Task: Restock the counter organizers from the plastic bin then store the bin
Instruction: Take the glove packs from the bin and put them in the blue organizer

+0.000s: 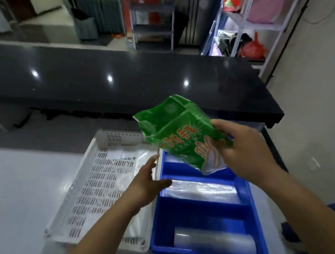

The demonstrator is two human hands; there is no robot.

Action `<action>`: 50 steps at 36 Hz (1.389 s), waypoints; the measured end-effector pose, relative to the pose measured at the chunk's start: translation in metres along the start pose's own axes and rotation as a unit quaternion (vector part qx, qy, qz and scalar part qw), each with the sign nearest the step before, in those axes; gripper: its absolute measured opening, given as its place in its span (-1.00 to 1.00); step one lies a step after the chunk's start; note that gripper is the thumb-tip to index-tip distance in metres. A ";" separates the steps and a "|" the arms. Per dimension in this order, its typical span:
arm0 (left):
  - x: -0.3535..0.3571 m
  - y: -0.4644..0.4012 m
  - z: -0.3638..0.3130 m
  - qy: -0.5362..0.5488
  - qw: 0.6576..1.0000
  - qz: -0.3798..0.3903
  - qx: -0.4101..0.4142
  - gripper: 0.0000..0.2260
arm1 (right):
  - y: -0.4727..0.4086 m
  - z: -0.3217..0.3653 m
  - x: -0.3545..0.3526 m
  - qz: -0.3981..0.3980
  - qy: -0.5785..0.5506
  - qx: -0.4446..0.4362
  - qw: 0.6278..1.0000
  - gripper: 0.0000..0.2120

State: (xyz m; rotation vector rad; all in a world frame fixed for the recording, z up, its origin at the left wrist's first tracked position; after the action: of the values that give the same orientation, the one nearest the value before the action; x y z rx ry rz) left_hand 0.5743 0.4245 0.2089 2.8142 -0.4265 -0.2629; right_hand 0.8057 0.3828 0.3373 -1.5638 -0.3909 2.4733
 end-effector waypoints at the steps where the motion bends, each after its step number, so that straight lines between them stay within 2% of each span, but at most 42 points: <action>1: 0.005 -0.001 0.005 -0.042 0.999 -0.016 -0.012 -0.26 | -0.005 -0.009 -0.003 -0.002 0.028 -0.011 1.000 -0.61; 4: 0.018 0.003 0.019 -0.144 0.988 -0.045 -0.046 -0.28 | -0.019 -0.030 -0.005 -0.004 0.113 -0.047 0.992 -0.57; 7: 0.024 0.003 0.023 -0.238 0.967 -0.079 -0.048 -0.45 | -0.033 -0.048 0.004 0.005 0.173 -0.069 0.982 -0.54; 11: 0.021 0.002 0.024 -0.245 0.962 -0.106 -0.059 -0.45 | -0.043 -0.071 0.032 0.037 0.235 -0.081 0.968 -0.51; 16: 0.022 0.001 0.023 -0.241 0.962 -0.113 -0.066 -0.44 | -0.039 -0.090 0.069 0.032 0.256 -0.080 0.963 -0.51; 21: 0.036 -0.001 0.022 -0.299 0.944 -0.130 -0.054 -0.50 | -0.037 -0.099 0.098 0.036 0.258 -0.065 0.963 -0.45; 27: 0.043 0.002 0.019 -0.333 0.931 -0.141 -0.055 -0.61 | -0.045 -0.099 0.115 0.137 0.277 -0.031 0.951 -0.47; 31: 0.043 0.001 0.017 -0.334 0.932 -0.133 -0.054 -0.65 | -0.054 -0.097 0.118 0.177 0.281 -0.027 0.943 -0.52; 35: 0.044 0.001 0.018 -0.314 0.937 -0.138 -0.064 -0.59 | -0.068 -0.098 0.113 0.201 0.266 -0.032 0.942 -0.43; 38: 0.047 0.001 0.019 -0.327 0.932 -0.143 -0.062 -0.56 | -0.077 -0.103 0.109 0.206 0.250 -0.036 0.945 -0.48; 40: 0.048 0.000 0.018 -0.336 0.929 -0.143 -0.060 -0.55 | -0.081 -0.107 0.108 0.195 0.242 -0.015 0.950 -0.50; 45: 0.048 0.000 0.018 -0.318 0.934 -0.145 -0.073 -0.44 | -0.061 -0.115 0.131 0.129 0.240 0.023 0.962 -0.31; 50: 0.050 -0.002 0.021 -0.333 0.928 -0.154 -0.063 -0.44 | -0.035 -0.127 0.164 0.197 0.198 0.041 0.959 -0.28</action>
State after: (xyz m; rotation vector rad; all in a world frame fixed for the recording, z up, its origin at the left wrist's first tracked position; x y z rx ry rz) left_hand 0.6173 0.4054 0.1817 2.5828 -0.0828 -1.2783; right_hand 0.8512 0.4796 0.1566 -2.2132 0.0976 2.2994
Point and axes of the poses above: each hand's wrist, its own y-axis away from the middle knuckle, its own x-axis out of the palm, z = x × y, the point moved 1 cm from there along -y, towards the middle knuckle, and after that the axes turned 11 degrees about y, right-handed, at the moved point
